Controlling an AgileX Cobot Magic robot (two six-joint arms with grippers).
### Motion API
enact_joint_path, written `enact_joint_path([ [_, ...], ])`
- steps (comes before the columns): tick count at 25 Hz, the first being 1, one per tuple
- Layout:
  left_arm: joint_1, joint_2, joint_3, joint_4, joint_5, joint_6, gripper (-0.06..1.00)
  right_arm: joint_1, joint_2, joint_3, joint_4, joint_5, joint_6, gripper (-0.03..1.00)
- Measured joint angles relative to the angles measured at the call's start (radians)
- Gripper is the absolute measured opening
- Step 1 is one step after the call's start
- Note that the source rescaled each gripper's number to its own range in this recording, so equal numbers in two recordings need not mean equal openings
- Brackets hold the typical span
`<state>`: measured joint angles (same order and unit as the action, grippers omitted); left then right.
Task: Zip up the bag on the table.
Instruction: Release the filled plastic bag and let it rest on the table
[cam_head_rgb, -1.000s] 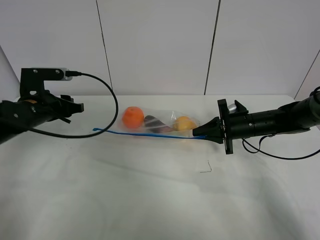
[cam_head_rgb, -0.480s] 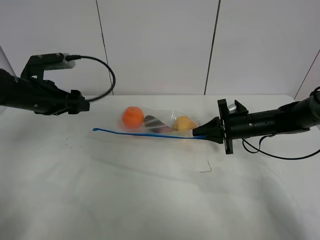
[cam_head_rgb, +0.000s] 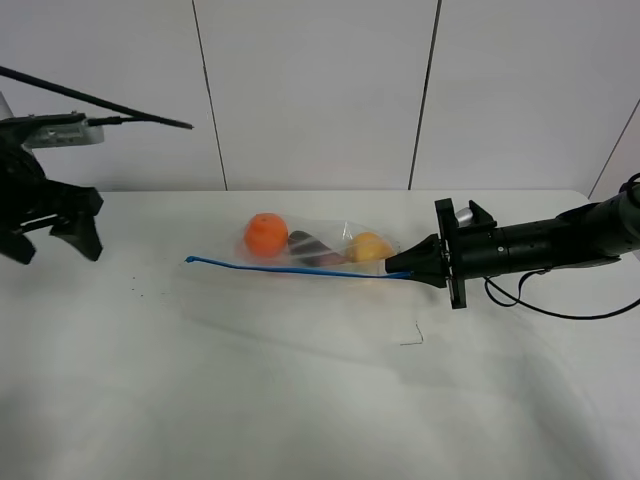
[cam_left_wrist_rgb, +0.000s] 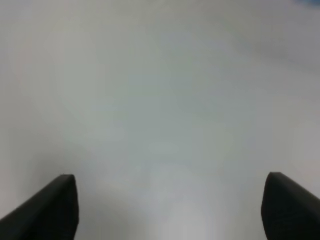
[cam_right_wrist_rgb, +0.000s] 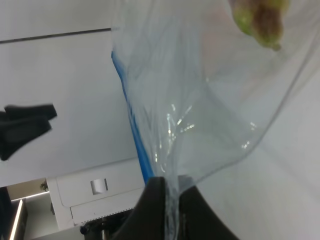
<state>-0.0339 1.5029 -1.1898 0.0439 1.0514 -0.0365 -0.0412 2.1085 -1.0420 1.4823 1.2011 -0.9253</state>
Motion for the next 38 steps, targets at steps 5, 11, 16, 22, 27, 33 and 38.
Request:
enact_joint_path([
  [5,0.0,-0.009,-0.002,0.031,0.1,-0.023,1.0,0.0,0.0,0.0,0.0,0.0,0.0,0.0],
  [11,0.0,-0.016,0.001,0.024,0.107,0.01,1.0,0.0,0.0,0.0,-0.017,0.0,0.0,0.0],
  [16,0.0,-0.115,0.075,0.02,0.107,0.042,1.0,0.0,0.0,0.0,-0.019,0.0,0.0,0.0],
  [22,0.0,-0.305,0.213,0.019,0.107,0.052,1.0,0.0,0.0,0.0,-0.019,0.0,0.0,0.0],
  [27,0.0,-0.463,0.343,0.006,0.102,0.052,1.0,0.0,0.0,0.0,-0.019,0.0,0.0,0.0],
  [33,0.0,-0.621,0.545,-0.058,0.041,0.053,1.0,0.0,0.0,0.0,-0.019,0.0,0.0,0.0],
  [38,0.0,-0.743,0.689,-0.044,0.018,0.055,1.0,0.0,0.0,0.0,-0.02,0.0,0.0,0.0],
])
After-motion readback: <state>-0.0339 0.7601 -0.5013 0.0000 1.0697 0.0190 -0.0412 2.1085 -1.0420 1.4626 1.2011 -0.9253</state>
